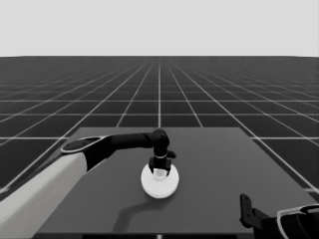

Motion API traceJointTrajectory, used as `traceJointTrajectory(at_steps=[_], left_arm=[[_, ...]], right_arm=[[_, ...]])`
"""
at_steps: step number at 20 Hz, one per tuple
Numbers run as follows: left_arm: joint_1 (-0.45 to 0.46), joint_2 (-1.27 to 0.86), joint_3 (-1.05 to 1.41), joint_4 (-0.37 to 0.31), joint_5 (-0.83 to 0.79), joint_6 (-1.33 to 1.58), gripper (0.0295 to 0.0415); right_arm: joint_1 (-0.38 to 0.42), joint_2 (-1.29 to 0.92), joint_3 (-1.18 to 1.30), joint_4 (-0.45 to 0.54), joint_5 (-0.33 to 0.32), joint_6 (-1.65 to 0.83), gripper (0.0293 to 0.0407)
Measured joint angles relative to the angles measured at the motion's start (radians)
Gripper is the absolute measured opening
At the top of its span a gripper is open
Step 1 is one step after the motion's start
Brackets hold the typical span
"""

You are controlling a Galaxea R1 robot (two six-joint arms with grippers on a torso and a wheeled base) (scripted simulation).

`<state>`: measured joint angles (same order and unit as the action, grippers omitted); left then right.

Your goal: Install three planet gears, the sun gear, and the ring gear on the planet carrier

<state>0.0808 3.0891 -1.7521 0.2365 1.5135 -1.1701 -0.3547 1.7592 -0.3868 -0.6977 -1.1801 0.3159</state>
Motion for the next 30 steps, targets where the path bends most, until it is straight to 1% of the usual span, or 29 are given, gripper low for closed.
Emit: traceJointTrajectory(at_steps=[30], left_arm=[[0.0, 0.0, 0.0, 0.0, 0.0, 0.262, 0.0349]], right_arm=[[0.0, 0.0, 0.0, 0.0, 0.0, 0.0, 0.0385]])
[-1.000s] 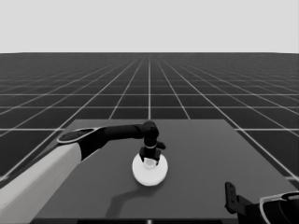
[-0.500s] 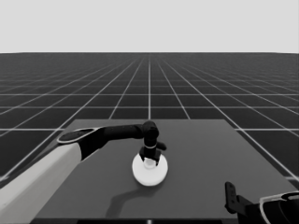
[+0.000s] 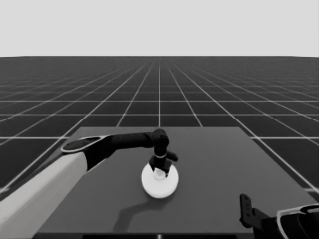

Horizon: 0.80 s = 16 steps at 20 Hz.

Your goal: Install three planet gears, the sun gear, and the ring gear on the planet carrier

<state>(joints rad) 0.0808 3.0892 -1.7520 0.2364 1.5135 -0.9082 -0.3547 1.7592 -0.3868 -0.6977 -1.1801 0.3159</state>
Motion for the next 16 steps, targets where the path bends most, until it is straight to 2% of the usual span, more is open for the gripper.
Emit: traceJointTrajectory(at_steps=[9, 10, 11, 16], left_arm=[[0.0, 0.0, 0.0, 0.0, 0.0, 0.079, 0.0349], [0.0, 0.0, 0.0, 0.0, 0.0, 0.084, 0.0373], [-0.001, 0.0, 0.0, 0.0, 0.0, 0.087, 0.0381], [-0.001, 0.0, 0.0, 0.0, 0.0, 0.091, 0.0385]], right_arm=[[0.0, 0.0, 0.0, 0.0, 0.0, 0.0, 0.0385], [0.0, 0.0, 0.0, 0.0, 0.0, 0.0, 0.0385], [0.0, 0.0, 0.0, 0.0, 0.0, 0.0, 0.0385], [0.0, 0.0, 0.0, 0.0, 0.0, 0.0, 0.0385]])
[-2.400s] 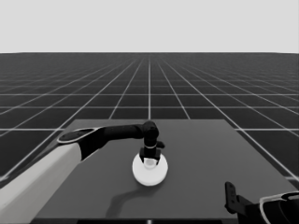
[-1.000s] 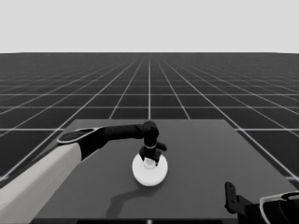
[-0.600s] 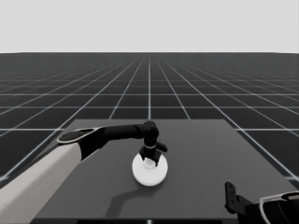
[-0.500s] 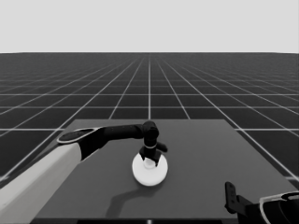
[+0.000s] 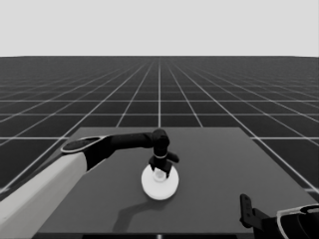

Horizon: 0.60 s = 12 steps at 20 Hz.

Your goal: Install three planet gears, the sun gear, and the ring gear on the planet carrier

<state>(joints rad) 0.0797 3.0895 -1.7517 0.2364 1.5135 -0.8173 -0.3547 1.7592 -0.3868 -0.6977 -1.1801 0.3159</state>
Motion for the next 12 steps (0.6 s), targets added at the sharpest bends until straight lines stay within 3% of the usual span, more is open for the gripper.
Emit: traceJointTrajectory(at_steps=[3, 5, 7, 12], left_arm=[[0.0, 0.0, 0.0, 0.0, 0.0, 0.0, 0.0385], [-0.194, -0.03, 0.111, -0.19, 0.05, -0.411, 0.0386], [-0.282, -0.025, 0.098, -0.264, 0.059, -0.523, 0.0385], [-0.32, -0.018, 0.08, -0.299, 0.066, -0.569, 0.0385]], right_arm=[[0.0, 0.0, 0.0, 0.0, 0.0, 0.0, 0.0385], [0.0, 0.0, 0.0, 0.0, 0.0, 0.0, 0.0385], [0.0, 0.0, 0.0, 0.0, 0.0, 0.0, 0.0385], [0.0, 0.0, 0.0, 0.0, 0.0, 0.0, 0.0385]])
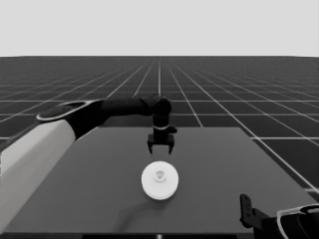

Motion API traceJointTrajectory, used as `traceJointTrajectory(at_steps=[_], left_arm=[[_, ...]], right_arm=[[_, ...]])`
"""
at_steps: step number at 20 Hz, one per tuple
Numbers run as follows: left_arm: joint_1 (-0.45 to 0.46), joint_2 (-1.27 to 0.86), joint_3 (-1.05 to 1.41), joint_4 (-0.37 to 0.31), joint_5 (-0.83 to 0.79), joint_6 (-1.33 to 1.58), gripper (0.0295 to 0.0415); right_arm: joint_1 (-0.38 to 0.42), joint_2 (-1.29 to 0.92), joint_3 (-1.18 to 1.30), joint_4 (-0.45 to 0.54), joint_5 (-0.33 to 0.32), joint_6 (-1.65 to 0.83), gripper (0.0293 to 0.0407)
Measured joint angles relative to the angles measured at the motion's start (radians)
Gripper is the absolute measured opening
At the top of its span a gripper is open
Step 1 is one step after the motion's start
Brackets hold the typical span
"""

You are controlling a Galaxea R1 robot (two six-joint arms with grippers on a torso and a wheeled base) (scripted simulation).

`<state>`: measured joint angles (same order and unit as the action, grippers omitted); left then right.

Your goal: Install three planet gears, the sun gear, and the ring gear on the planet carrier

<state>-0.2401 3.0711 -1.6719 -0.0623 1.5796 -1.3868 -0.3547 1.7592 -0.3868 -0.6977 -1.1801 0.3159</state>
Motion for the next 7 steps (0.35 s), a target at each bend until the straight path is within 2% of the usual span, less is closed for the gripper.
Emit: traceJointTrajectory(at_steps=[1, 2, 3, 4, 5, 7], left_arm=[[-0.001, 0.0, -0.001, -0.001, 0.0, -0.001, 0.0385], [-0.033, -0.265, 0.444, 0.15, -0.362, 0.481, 0.041], [-0.06, -0.669, 0.779, 0.241, -0.586, 0.964, 0.0413], [-0.077, -0.947, 0.972, 0.295, -0.716, 1.282, 0.0401], [-0.086, -1.104, 1.088, 0.327, -0.793, 1.47, 0.0392], [-0.096, -1.246, 1.197, 0.357, -0.865, 1.645, 0.0386]], right_arm=[[0.0, 0.0, 0.0, 0.0, 0.0, 0.0, 0.0385], [0.36, 0.238, 0.016, 0.369, -0.4, 0.482, 0.039], [0.62, 0.495, -0.148, 0.676, -0.44, 0.908, 0.0393], [0.688, 0.606, -0.319, 0.777, -0.413, 1.047, 0.039], [0.708, 0.661, -0.433, 0.819, -0.405, 1.11, 0.0387], [0.717, 0.711, -0.546, 0.851, -0.402, 1.161, 0.0385]])
